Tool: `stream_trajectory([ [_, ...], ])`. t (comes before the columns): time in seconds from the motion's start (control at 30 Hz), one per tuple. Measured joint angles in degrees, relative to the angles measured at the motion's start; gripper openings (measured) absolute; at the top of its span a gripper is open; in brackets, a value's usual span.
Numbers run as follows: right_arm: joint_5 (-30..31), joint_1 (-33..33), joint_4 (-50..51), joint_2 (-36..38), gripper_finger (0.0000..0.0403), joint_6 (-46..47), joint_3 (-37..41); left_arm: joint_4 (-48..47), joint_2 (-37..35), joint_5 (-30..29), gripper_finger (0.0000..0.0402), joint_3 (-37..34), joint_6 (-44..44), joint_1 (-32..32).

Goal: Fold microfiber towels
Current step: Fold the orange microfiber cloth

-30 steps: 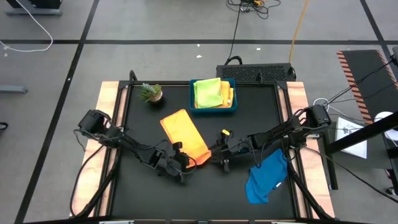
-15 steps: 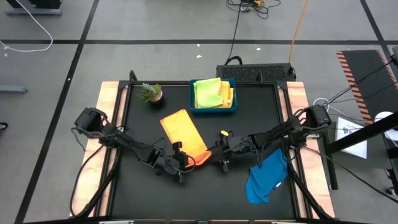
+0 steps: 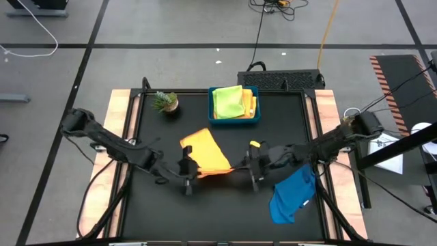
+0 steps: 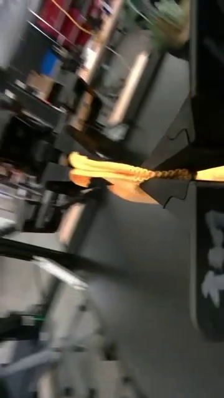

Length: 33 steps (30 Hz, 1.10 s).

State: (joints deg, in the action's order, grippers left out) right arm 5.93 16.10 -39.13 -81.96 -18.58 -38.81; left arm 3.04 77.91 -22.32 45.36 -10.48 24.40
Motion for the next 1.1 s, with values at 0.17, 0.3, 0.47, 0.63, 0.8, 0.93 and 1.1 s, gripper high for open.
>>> stream_trajectory([
  [0.17, 0.50, 1.41, 0.33, 7.70, 0.0002, -0.22, -0.21, 1.41, -7.55, 1.29, 0.0005, 0.21, 1.79, -0.12],
  [0.3, 0.59, 2.47, 2.93, 10.22, 0.0001, -0.32, -2.60, 3.41, -12.16, 3.89, 0.0013, 0.15, 3.42, -0.10],
  [0.47, 0.05, 3.96, 8.09, 10.05, 0.0001, -0.29, -9.00, 11.14, -15.97, 10.45, 0.0006, 0.04, 7.18, -0.05],
  [0.63, -0.06, 6.24, 10.29, 9.59, 0.0001, -0.37, -14.26, 16.01, -18.07, 14.08, 0.0014, -0.07, 7.46, -0.06],
  [0.8, -1.13, 6.12, 12.95, 9.73, 0.0000, -0.14, -17.05, 16.72, -19.92, 13.56, 0.0014, -0.04, 10.20, 0.06],
  [0.93, -0.16, 4.07, 14.52, 9.83, 0.0000, 0.36, -17.13, 15.38, -20.02, 8.90, 0.0005, -0.04, 12.63, -0.44],
  [1.1, 5.33, 0.76, 18.45, 9.84, 0.0000, 1.96, -16.81, 6.98, -20.06, 0.29, 0.0018, -0.02, 12.94, -3.08],
])
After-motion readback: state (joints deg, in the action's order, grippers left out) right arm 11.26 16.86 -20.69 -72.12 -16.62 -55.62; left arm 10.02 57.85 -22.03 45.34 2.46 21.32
